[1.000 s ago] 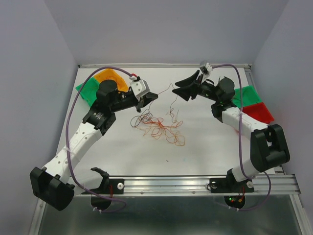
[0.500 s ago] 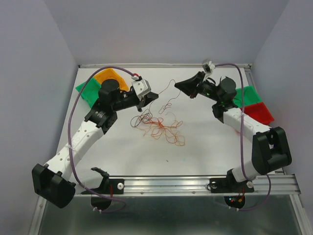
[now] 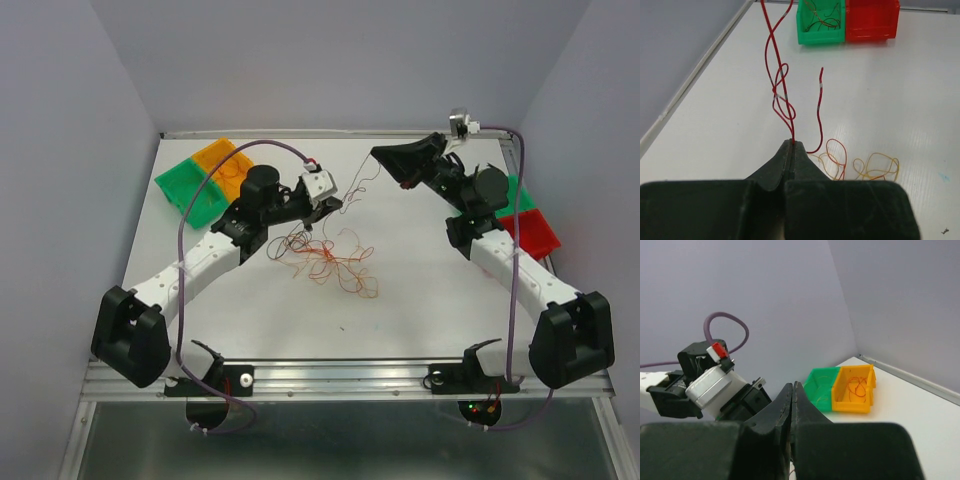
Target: Untangle the cables
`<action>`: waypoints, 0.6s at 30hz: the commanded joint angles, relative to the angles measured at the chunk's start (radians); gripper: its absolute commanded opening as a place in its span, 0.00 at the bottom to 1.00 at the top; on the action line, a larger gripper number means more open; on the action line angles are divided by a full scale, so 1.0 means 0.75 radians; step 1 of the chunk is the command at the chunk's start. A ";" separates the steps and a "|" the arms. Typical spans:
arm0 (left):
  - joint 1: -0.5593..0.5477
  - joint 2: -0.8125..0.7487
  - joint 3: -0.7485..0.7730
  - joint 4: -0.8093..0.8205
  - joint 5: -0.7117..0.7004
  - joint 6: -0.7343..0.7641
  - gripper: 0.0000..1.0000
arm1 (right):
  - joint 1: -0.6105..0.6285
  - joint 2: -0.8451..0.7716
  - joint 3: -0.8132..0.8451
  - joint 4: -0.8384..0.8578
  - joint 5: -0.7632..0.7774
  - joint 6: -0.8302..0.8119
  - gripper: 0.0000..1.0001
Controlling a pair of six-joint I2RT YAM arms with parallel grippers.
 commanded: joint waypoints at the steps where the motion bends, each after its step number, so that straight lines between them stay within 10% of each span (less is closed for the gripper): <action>1: -0.063 -0.016 -0.014 0.056 -0.059 0.040 0.00 | -0.003 -0.058 0.107 0.129 0.128 0.077 0.00; 9: -0.067 -0.029 -0.032 0.081 -0.108 0.036 0.02 | -0.001 -0.134 0.043 0.121 0.273 0.059 0.01; 15: -0.069 -0.078 -0.067 0.134 -0.221 0.011 0.58 | -0.013 -0.208 0.070 -0.176 0.485 -0.117 0.01; 18: -0.070 -0.106 -0.101 0.175 -0.262 -0.023 0.67 | -0.058 -0.267 0.043 -0.270 0.567 -0.166 0.01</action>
